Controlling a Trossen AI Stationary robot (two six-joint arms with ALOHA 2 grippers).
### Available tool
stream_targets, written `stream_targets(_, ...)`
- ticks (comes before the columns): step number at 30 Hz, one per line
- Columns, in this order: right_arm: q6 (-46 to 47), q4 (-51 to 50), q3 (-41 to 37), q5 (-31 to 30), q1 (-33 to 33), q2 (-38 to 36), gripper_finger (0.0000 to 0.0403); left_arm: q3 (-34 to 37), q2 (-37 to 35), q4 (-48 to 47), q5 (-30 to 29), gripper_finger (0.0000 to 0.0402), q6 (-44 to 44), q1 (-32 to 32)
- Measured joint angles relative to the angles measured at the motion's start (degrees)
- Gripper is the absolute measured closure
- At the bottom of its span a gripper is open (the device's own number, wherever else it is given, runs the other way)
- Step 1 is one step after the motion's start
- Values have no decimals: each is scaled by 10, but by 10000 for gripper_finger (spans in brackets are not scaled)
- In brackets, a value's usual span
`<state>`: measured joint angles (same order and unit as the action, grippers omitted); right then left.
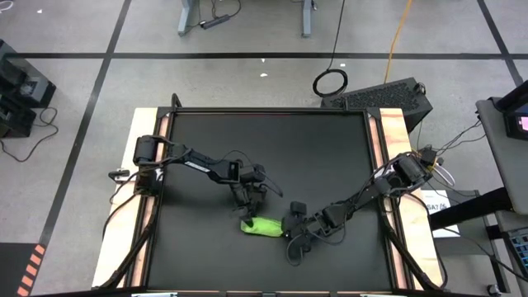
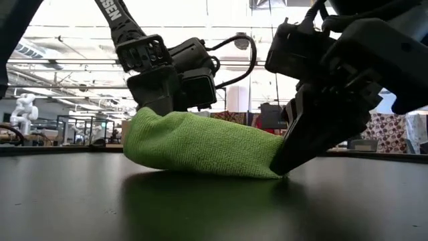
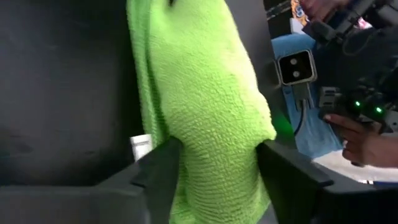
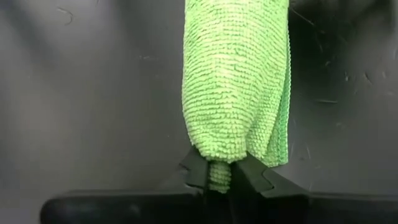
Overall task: Roll towel into tight, uniform cylinder
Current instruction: Roll the green towel
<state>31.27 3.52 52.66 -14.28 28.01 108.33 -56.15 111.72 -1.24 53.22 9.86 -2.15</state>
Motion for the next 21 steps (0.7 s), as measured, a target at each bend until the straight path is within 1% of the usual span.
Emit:
stream_targets(2, 12, -1, 0, 8, -3, 0, 372, -7, 0, -13, 0, 167, 6, -5)
stream_targets(4, 20, -1, 0, 14, -4, 0, 374, -15, -4, -31, -5, 149, 6, -9)
stream_targets(7, 35, -3, 0, 33, -8, 0, 379, -29, -28, -48, -33, 141, -14, -8)
stream_targets(10, 53, -7, 0, 44, -13, 0, 378, -37, -64, -63, -76, 139, -38, -8)
stream_targets(14, 70, -11, 0, 61, -19, 1, 371, -38, -132, -84, -164, 139, -85, -1)
stream_targets(17, 71, -12, 0, 74, -25, 1, 371, -38, -171, -92, -204, 139, -119, 26)
stream_targets(19, 71, -11, -1, 76, -26, 1, 372, -38, -181, -86, -226, 139, -136, 51)
stream_targets(21, 71, -11, -1, 76, -26, 1, 371, -38, -181, -83, -266, 139, -149, 82)
